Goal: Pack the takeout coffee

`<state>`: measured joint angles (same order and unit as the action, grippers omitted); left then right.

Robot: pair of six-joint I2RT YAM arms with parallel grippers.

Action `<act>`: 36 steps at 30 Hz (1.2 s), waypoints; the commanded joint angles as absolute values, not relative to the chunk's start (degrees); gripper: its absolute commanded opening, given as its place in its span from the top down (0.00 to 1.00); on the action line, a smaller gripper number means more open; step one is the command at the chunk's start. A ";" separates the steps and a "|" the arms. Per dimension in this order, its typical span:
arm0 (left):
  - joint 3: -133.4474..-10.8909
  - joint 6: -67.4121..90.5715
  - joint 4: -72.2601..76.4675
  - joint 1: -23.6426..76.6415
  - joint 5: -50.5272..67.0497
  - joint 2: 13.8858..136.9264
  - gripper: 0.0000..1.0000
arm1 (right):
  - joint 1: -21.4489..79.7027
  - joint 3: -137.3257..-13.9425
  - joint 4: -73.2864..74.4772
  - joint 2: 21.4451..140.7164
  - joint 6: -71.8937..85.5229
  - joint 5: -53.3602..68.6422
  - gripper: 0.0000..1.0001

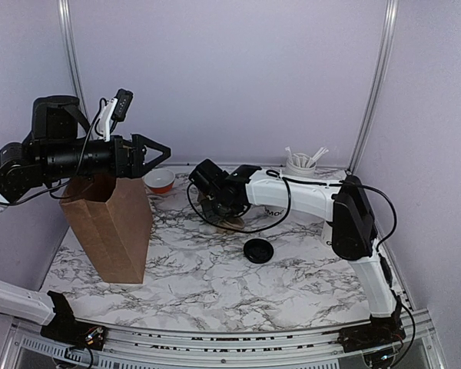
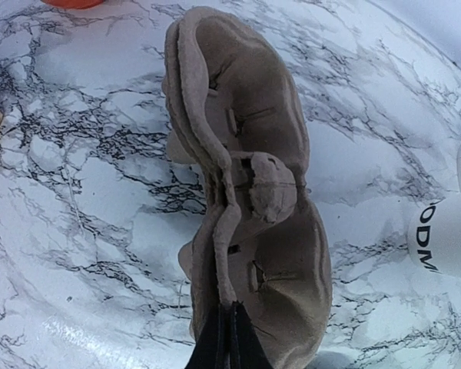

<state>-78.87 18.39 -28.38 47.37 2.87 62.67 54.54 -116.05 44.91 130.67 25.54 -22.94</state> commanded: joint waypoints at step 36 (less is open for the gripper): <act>-74.51 19.58 -22.73 47.64 -6.07 56.71 0.01 | 58.72 -132.07 58.34 139.28 14.17 -51.10 0.98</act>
<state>-75.02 19.11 -24.62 47.37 -5.58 57.84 57.54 -130.52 56.10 136.90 15.97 -48.42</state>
